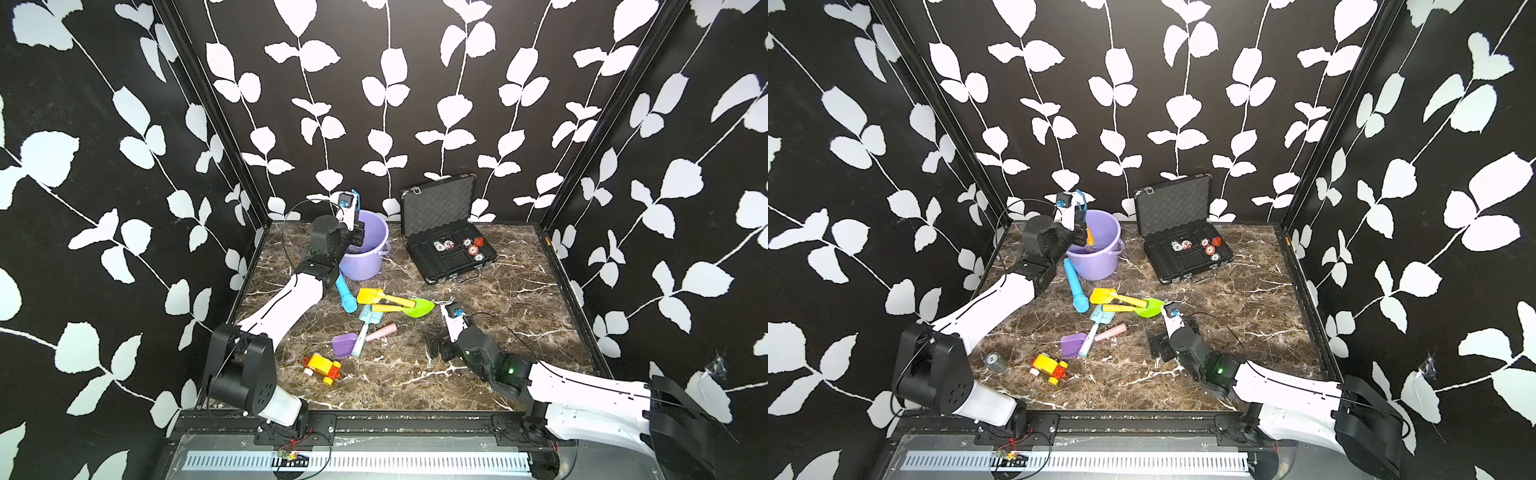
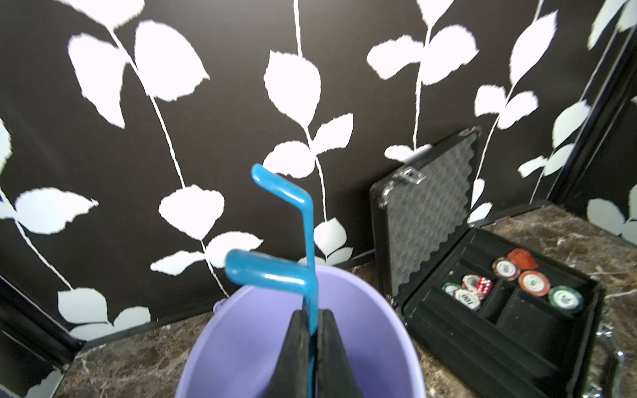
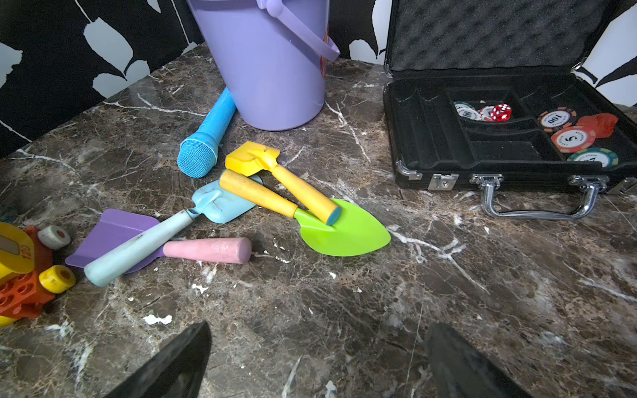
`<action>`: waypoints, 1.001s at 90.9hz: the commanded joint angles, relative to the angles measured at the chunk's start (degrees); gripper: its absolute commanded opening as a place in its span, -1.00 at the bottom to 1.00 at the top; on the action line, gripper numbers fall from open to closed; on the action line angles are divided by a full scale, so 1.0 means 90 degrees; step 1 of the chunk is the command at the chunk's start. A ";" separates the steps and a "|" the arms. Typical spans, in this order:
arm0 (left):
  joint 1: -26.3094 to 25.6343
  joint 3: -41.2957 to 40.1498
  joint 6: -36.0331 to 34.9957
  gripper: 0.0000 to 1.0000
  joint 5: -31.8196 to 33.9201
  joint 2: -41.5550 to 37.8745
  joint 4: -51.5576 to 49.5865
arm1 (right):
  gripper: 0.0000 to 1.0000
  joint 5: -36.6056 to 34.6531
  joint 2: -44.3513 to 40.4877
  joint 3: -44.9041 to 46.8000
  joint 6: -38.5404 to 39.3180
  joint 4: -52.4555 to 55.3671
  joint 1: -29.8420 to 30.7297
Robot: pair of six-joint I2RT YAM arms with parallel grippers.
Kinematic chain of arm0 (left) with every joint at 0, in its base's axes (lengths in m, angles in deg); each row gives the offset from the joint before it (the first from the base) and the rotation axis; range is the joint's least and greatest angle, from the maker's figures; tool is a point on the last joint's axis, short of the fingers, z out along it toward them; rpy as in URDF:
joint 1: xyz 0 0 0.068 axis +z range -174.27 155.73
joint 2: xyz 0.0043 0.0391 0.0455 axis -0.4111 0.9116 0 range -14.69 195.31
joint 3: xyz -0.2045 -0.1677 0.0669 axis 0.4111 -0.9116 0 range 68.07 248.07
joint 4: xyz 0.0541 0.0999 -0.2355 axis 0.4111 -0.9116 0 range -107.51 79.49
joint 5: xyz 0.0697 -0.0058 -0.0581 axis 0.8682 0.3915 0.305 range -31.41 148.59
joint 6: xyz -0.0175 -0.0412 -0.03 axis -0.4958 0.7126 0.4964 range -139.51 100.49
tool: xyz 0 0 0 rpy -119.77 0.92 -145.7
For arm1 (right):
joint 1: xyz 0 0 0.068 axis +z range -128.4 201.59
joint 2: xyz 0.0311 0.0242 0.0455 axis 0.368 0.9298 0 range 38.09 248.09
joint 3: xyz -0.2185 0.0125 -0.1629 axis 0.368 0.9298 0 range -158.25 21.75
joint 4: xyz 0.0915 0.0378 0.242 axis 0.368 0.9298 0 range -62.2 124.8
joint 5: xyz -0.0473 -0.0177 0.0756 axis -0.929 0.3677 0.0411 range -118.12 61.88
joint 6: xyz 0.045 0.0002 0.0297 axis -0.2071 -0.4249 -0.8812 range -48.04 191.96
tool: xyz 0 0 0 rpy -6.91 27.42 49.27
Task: Organize the gardening tools
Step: Place the gardening tool in the container.
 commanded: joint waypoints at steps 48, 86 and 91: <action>0.0139 0.0013 0.0143 -1.00 -0.0491 0.1059 0.0446 | 0.99 -0.1227 0.0074 -0.0343 -0.0698 0.0725 0.0008; 0.0139 0.0081 0.0155 -0.51 -0.0635 0.1335 0.0430 | 0.99 -0.0614 0.1274 -0.1195 -0.0487 0.1374 0.0011; 0.0139 0.0088 0.0126 -0.38 -0.0635 0.1294 0.0392 | 0.98 -0.0416 0.1442 -0.1293 -0.0380 0.1357 0.0010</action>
